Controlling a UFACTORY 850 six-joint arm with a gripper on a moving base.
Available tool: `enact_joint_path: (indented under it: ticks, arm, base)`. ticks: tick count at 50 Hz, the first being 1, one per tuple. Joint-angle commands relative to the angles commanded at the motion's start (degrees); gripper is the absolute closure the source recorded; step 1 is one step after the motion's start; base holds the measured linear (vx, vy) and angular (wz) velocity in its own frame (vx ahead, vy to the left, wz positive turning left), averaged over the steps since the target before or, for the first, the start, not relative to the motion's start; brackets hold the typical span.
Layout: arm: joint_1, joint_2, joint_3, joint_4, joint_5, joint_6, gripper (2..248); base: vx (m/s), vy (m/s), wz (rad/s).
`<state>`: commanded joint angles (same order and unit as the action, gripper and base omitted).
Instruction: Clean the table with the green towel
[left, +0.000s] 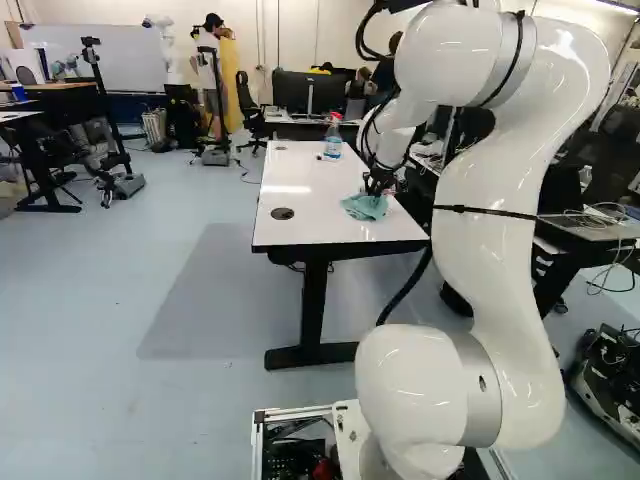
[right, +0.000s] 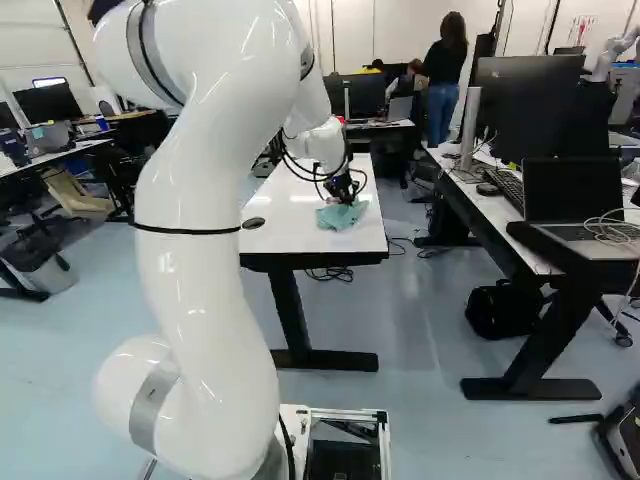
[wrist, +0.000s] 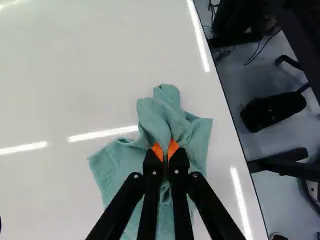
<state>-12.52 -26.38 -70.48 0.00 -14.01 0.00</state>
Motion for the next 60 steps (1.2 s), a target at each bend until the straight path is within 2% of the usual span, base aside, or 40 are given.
enact_joint_path:
  ticks: [14,28,43,60]
  arm:
    - [-0.46,3.23,4.24,0.0,0.0,0.0,219]
    - [-2.21,5.3,6.9,0.0,0.0,0.0,219]
    - [-4.71,4.43,5.78,0.0,0.0,0.0,219]
    - [-6.95,1.73,2.29,0.0,0.0,0.0,219]
  base:
    - [0.0,0.0,0.0]
    - [0.0,0.0,0.0]
    - [0.0,0.0,0.0]
    - [0.0,0.0,0.0]
